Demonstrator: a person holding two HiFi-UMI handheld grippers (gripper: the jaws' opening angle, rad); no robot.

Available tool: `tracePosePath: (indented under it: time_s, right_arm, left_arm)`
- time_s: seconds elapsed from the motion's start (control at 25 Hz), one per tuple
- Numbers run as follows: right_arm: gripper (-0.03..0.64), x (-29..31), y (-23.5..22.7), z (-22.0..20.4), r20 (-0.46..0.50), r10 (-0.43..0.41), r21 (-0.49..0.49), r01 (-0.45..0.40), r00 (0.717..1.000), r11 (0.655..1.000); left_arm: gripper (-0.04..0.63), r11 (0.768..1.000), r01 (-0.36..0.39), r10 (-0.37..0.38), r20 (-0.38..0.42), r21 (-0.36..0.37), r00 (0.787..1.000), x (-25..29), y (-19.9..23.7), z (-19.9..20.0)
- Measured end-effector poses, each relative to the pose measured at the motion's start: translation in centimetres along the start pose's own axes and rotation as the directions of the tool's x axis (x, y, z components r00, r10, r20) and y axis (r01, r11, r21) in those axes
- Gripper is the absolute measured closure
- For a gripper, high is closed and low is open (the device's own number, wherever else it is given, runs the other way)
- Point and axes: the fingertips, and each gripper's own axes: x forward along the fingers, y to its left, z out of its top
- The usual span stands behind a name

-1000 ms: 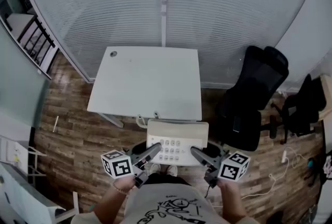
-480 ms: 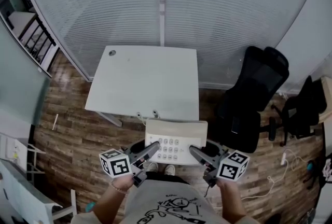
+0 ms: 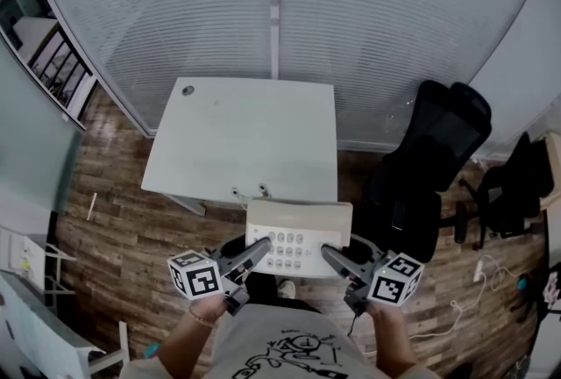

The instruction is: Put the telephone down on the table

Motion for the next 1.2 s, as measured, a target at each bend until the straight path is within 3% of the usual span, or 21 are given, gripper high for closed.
tracePosePath:
  time_s: [0.68,1.2]
  right_arm:
    - [0.370,11.6,-2.0,6.1,0.010,-0.003,-0.016,0.003,1.000,1.000]
    - [0.371,16.6,-3.2,8.0,0.014,-0.038,-0.002,0.038,0.999,0.999]
  left_arm:
    - [0.416,1.000,0.018,-0.018,-0.001,0.010,1.000,0.9,7.4,11.1]
    - [0.414,0.999,0.032,-0.032,-0.034,-0.005,0.999,1.6,11.3,15.2]
